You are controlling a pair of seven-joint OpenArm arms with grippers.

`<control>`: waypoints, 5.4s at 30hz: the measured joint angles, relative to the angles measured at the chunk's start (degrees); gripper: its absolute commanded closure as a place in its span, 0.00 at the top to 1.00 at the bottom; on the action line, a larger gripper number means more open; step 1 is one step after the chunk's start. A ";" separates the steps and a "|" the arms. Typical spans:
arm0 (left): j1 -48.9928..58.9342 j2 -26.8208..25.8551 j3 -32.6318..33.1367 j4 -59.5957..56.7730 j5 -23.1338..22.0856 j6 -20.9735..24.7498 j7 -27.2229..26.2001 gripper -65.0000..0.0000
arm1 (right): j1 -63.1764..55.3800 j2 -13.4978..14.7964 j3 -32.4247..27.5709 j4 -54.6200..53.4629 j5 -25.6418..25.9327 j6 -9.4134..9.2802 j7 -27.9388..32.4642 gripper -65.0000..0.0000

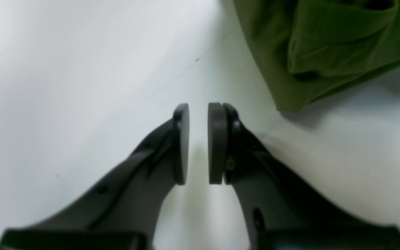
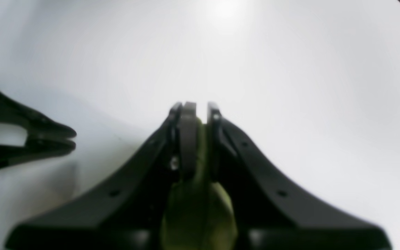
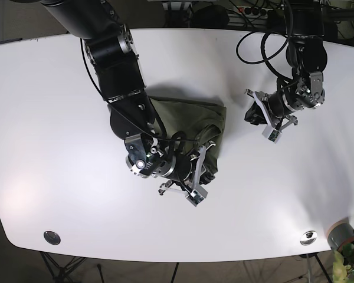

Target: Fold the T-shirt properly

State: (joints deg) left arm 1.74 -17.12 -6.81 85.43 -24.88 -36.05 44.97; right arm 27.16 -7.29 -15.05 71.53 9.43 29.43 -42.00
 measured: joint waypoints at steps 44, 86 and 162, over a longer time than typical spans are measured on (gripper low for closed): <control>-7.21 6.14 18.05 4.70 1.86 8.20 -1.16 0.29 | -12.66 6.05 12.70 8.17 0.87 -3.10 0.15 0.09; 1.09 0.63 4.63 3.26 0.96 8.20 -7.13 0.29 | -12.07 11.08 18.32 0.26 0.85 -2.86 5.77 0.09; 0.61 3.21 14.58 12.52 2.47 7.74 -14.53 0.30 | -2.91 5.01 18.78 2.71 0.79 -0.37 -10.69 0.71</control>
State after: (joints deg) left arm 2.35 -13.91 7.77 97.95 -22.41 -28.32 30.44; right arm 24.25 -2.28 3.73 74.24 10.22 29.06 -52.69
